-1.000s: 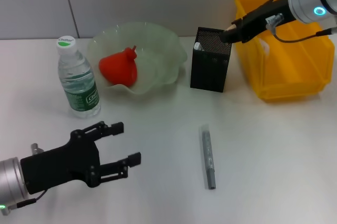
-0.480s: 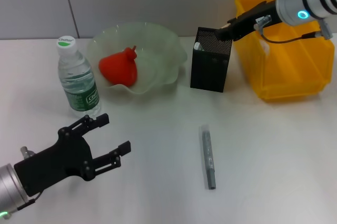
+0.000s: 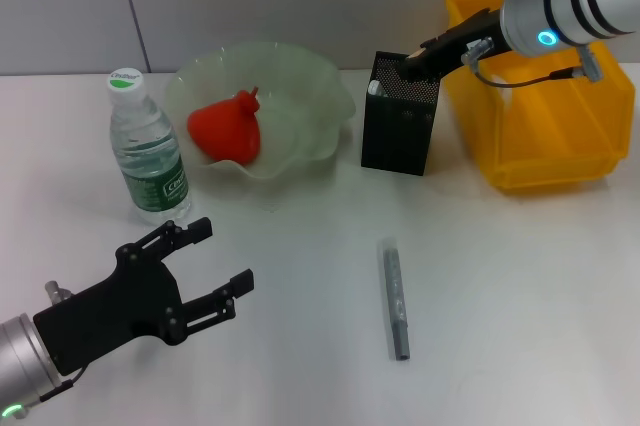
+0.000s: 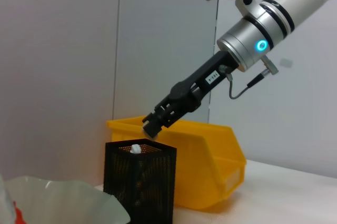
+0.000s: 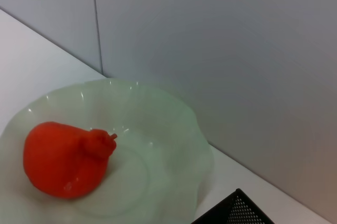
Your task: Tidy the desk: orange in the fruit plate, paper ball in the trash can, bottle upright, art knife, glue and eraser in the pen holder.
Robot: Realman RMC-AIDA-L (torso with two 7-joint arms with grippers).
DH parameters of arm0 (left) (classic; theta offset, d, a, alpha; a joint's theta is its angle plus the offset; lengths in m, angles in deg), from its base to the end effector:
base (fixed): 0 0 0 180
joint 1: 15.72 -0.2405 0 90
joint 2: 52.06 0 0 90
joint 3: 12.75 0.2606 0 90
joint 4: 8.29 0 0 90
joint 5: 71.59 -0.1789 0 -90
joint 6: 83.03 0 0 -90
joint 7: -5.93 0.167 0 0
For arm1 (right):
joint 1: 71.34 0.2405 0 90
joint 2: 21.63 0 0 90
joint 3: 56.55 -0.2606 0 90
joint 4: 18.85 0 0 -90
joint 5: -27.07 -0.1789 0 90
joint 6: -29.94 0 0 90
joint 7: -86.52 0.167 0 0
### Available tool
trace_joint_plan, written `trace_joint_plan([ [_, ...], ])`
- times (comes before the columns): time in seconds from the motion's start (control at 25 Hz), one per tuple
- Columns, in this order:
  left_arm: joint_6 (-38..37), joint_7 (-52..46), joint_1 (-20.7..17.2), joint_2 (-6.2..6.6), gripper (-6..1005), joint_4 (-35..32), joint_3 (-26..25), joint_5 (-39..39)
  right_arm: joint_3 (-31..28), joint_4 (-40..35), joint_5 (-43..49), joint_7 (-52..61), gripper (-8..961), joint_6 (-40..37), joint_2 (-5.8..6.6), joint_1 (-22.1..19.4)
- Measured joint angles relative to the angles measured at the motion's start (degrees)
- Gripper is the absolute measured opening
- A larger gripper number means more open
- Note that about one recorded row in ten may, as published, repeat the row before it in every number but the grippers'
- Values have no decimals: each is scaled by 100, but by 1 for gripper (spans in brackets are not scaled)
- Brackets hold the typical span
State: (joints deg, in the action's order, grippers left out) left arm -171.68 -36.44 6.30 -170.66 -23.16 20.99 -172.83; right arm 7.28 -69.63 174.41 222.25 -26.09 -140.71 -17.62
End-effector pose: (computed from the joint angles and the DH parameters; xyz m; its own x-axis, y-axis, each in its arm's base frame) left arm -0.2738 0.2669 -0.0414 0.7296 0.1053 0.6758 0.4472 -0.8211 -0.3548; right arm 0.1428 0.4583 -0.0195 0.8635 -0.4828 -0.1458 -0.4660 -0.6532 -0.5969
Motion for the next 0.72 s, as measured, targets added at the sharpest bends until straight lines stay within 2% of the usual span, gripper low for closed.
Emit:
trace_joint_plan([
  [0.72,156,359,6,-13,841,440,-149,302,24,268,-19,-3,464,220,-9,68],
])
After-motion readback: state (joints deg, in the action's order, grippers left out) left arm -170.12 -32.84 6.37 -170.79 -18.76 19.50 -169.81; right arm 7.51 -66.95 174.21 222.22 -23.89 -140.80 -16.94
